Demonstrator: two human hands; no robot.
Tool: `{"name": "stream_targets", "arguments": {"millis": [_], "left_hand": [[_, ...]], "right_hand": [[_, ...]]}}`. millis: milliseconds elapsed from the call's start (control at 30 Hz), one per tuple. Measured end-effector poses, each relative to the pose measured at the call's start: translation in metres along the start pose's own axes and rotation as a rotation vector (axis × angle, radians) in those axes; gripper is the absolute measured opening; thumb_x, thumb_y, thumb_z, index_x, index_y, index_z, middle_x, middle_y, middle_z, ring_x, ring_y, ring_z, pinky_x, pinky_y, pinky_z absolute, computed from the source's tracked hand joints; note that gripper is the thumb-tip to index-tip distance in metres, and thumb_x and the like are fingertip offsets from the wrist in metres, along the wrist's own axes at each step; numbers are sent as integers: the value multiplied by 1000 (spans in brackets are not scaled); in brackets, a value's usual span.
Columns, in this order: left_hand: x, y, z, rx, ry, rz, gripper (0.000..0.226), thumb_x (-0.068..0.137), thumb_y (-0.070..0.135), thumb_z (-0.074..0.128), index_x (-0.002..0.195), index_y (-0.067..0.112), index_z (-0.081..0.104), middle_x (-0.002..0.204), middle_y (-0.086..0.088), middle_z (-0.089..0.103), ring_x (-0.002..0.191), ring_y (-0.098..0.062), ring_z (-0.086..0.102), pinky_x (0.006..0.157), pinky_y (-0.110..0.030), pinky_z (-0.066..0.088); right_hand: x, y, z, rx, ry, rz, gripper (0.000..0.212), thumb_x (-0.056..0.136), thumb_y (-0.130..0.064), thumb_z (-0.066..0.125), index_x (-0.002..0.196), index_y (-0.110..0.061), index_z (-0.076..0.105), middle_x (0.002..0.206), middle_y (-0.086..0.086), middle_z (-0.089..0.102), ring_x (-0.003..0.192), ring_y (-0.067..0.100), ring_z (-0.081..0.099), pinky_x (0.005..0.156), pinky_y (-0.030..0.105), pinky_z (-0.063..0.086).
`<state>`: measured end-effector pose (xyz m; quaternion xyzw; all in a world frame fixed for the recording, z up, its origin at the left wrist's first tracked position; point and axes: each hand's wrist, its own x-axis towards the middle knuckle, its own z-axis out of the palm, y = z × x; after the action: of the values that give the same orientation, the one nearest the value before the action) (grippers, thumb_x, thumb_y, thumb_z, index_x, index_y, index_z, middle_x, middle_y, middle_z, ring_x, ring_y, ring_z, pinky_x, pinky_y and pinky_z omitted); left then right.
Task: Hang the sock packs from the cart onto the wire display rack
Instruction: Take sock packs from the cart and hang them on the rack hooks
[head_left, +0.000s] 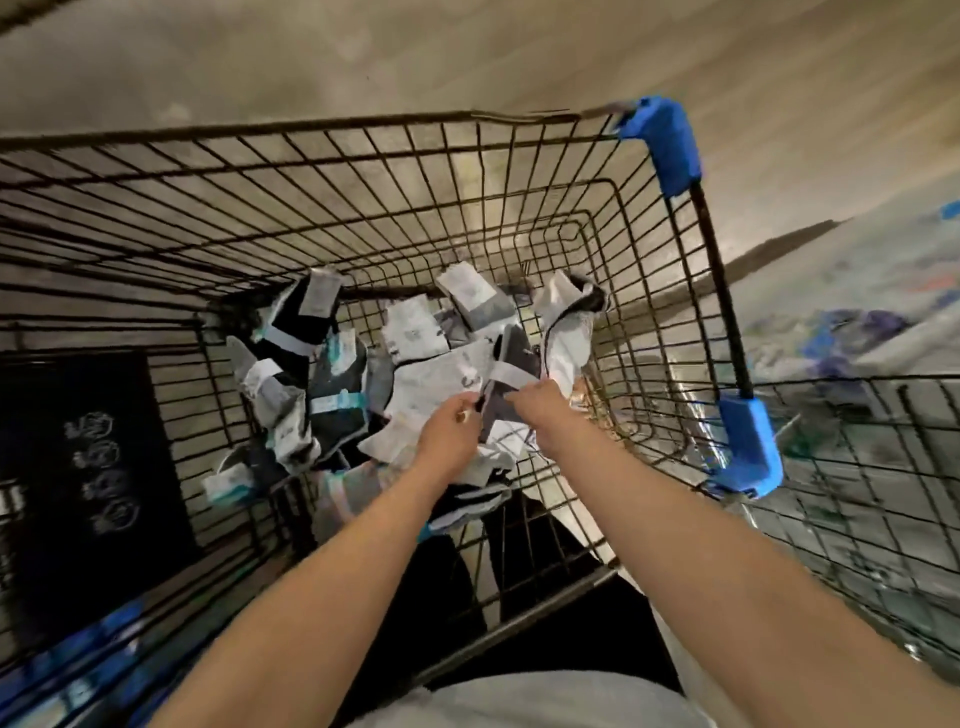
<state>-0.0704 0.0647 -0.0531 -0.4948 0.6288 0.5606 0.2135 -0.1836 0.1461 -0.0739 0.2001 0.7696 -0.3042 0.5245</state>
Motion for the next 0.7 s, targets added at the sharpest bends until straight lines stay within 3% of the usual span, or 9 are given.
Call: {"name": "stream_targets", "arguments": {"millis": [100,167,233,300,400,467,533,633,700], "left_hand": [[6,-3,5,16,6,-28,38,99,27,55,136,20,56,131,-2,61,120,-23,57,98,-32,44],[11,-9,8,48,-29,-25,39,96,30,57,134,24,56,127,-4,64,118,-27,59,101,-40,46],[19,-17,10,62,-49,0,32,87,31,55,117,40,60,117,0,69,110,-27,63,99,-44,49],[18,-14,9,2,-41,23,29,84,26,53,104,46,57,109,5,69,104,-22,65,95,-42,51],[4,3,0,-263,12,17,27,99,16,53,119,34,54,110,14,63,100,-11,62,83,-30,52],[-2,9,-5,-426,31,24,24,102,21,51,123,32,56,115,11,63,103,-13,61,87,-33,53],[-14,17,-10,-568,8,10,16,105,26,47,115,29,59,115,2,65,101,-17,62,94,-38,51],[-31,25,-12,-679,-42,37,12,103,24,52,109,33,58,117,2,67,107,-19,65,97,-35,53],[-40,29,-15,-651,-27,111,25,97,21,63,114,38,55,120,4,68,113,-19,65,97,-37,54]], "right_hand": [[9,8,16,-31,-36,22,92,78,-10,78,150,-3,21,138,9,47,130,32,49,109,45,46],[14,13,23,-27,30,1,104,80,-11,77,157,-17,6,145,14,45,129,35,49,110,48,44],[15,15,20,-29,130,-31,91,81,-10,72,151,-30,17,136,18,54,116,36,57,104,48,50],[9,12,13,22,161,-116,68,87,-2,63,141,-27,30,127,16,59,107,31,60,98,47,54],[-10,-6,-2,126,154,-181,55,94,-1,58,138,-27,38,122,11,61,105,29,63,94,49,57],[-23,-24,-12,319,136,-205,49,99,-3,54,138,-28,38,115,10,62,103,29,66,86,49,61],[-37,-36,-18,522,79,-173,42,102,-6,51,133,-30,38,111,10,63,101,29,69,81,49,62],[-52,-43,-19,627,89,-142,33,102,-11,53,125,-32,41,112,11,64,103,31,70,88,56,59],[-61,-43,-16,707,91,-111,32,102,-9,53,125,-29,41,112,13,63,105,32,69,88,55,59]]}}
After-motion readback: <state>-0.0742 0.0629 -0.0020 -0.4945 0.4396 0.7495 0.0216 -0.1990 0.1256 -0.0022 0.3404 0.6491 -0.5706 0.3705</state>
